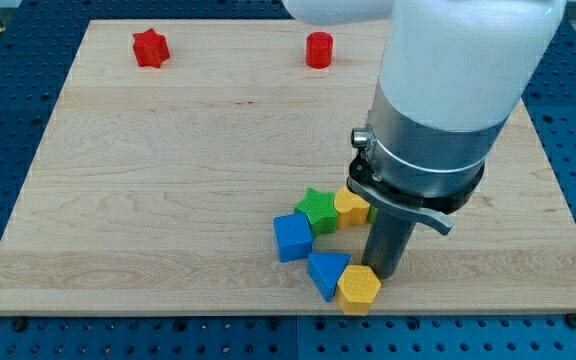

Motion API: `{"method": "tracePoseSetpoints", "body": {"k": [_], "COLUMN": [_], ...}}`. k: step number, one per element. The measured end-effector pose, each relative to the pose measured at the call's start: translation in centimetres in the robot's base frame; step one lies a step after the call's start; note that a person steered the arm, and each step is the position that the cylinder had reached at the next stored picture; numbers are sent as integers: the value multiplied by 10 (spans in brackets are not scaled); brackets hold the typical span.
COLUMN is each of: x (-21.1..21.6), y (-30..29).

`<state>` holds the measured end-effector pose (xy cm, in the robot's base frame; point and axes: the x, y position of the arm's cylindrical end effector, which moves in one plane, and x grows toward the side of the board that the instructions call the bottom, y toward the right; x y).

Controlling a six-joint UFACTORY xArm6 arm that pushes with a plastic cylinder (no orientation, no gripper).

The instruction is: Move the green star slightly into the top side of the blue cube

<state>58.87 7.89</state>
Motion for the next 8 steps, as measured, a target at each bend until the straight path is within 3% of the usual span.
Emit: {"method": "tracePoseSetpoints", "body": {"k": [1,3,4,6,8], "x": [-37,-151,-157,-107,-130], "y": [-19,-45,-47,-59,-68]}}
